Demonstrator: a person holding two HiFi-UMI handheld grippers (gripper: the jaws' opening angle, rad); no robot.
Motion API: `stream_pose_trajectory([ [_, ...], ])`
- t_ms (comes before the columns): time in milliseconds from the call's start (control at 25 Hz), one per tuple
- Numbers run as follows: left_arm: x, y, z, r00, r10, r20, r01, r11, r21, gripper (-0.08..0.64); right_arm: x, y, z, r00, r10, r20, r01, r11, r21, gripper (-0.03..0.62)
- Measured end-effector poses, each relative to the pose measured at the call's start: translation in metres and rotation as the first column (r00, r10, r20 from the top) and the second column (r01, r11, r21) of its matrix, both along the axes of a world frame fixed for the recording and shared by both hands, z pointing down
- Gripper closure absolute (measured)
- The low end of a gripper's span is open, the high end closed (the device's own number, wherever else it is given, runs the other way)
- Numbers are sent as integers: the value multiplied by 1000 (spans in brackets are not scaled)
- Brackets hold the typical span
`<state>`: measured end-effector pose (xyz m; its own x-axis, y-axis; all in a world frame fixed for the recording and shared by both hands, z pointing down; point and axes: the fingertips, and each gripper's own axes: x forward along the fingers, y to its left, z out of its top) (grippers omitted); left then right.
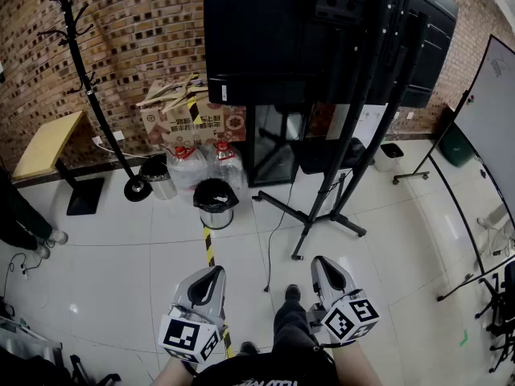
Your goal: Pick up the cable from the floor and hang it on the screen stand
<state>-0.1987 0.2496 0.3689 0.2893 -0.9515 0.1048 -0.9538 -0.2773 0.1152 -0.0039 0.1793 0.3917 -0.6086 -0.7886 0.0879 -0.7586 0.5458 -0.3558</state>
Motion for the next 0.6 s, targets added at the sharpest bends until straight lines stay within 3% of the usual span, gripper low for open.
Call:
stream_pose_trajectory([
  [360,15,-99,11,998,-51,22,51,999,-14,555,6,-110,18,998,-57,-19,57,998,26,584],
  [600,38,-190,10,997,-60,39,62,997,-44,555,26,-200,40,996,-81,-23,81,997,-14,584],
])
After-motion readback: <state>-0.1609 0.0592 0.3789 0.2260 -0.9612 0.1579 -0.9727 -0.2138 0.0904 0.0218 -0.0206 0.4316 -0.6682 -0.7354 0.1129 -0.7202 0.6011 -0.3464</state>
